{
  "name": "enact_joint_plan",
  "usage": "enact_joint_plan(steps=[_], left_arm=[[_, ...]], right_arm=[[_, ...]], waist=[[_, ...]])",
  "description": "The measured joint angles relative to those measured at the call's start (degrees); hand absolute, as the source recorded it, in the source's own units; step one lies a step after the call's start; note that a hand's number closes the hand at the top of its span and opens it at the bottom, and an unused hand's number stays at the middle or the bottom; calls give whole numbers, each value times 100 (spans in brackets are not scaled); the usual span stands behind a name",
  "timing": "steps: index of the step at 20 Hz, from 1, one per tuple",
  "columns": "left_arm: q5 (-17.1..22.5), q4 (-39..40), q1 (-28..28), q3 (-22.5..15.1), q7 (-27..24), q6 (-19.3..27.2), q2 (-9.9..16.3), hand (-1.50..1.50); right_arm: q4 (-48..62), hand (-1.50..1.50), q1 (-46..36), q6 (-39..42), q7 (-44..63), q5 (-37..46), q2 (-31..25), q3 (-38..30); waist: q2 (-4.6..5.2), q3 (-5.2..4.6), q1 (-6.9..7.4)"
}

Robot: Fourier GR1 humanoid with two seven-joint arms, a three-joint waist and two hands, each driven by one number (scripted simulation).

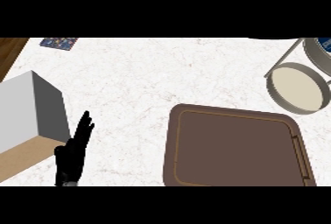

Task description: Pick the can from the tray and place it in the tiered basket

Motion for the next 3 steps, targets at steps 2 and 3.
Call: enact_joint_plan(steps=[2,3], left_arm=[[4,-5,39,13,-20,25,-20,0],[8,-8,52,19,-25,29,-23,0]], right_arm=[[95,-150,219,337,-102,-55,-139,-69],[137,-150,309,480,-141,-86,-195,-104]], waist=[[-7,11,-48],[-8,16,-63]])
